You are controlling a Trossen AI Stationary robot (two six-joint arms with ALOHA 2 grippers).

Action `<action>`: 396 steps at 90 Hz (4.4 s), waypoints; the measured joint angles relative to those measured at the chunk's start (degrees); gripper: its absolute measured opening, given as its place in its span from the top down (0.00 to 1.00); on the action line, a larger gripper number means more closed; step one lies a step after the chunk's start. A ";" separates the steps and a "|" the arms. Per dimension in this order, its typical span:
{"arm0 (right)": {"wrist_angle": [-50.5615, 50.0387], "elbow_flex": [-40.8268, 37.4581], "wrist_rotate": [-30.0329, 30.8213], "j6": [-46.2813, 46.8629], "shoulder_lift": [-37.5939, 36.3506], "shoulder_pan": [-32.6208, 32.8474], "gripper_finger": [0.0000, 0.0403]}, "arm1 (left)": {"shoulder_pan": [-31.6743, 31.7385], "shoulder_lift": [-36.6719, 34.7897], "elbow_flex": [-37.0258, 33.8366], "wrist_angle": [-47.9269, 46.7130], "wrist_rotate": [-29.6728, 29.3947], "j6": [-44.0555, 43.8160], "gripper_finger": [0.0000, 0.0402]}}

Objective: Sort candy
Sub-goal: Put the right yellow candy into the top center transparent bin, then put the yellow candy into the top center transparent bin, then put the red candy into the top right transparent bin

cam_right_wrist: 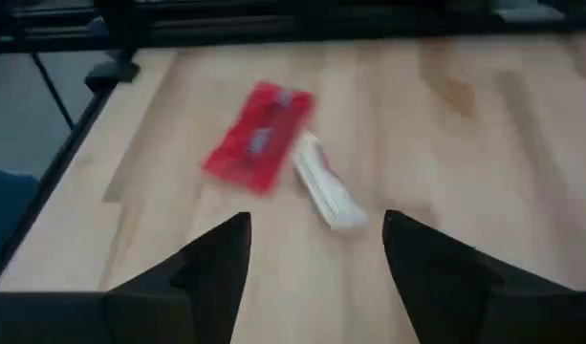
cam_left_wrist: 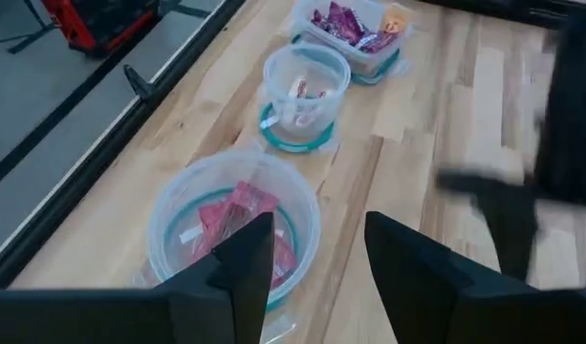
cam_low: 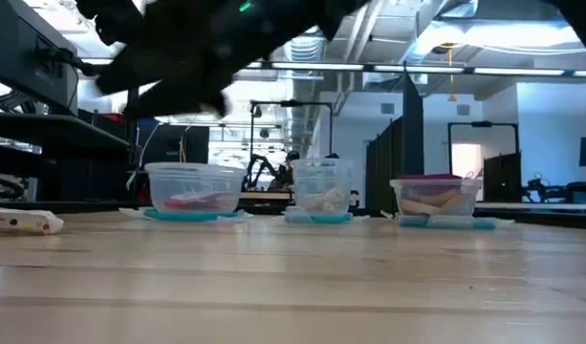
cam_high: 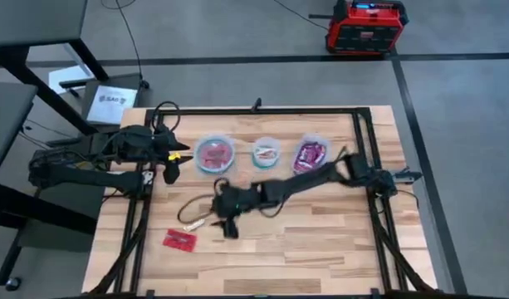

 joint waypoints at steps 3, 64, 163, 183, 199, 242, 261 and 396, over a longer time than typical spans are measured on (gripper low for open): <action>1.69 1.27 0.26 -0.78 1.81 0.26 0.45 | 0.00 0.00 0.00 0.03 0.00 -0.02 0.63; -1.45 13.74 -0.20 -3.24 17.99 -1.03 0.56 | 0.00 0.00 0.00 -1.06 0.00 0.89 0.63; -59.55 -1.08 17.45 -2.68 -24.48 -14.05 1.00 | 0.00 0.00 0.00 -1.69 -0.01 0.60 0.63; -61.82 -11.19 17.87 4.56 -30.75 -19.13 1.00 | 0.00 0.00 0.00 -1.14 -0.02 0.85 0.63; -58.33 -13.36 13.46 8.38 -30.71 -21.88 0.90 | 0.00 0.00 0.00 -0.77 -0.02 0.87 0.63; -53.88 -15.08 3.04 8.19 -38.12 -11.89 0.47 | 0.01 0.83 0.00 -0.54 -0.02 -0.41 0.63; -31.03 -25.90 16.81 9.86 -41.31 4.40 0.46 | 0.01 4.21 -0.02 0.83 -0.02 0.00 0.63; 17.69 -45.04 20.62 13.98 -33.59 15.19 0.49 | -42.44 38.77 -0.02 -7.46 9.54 -19.34 0.63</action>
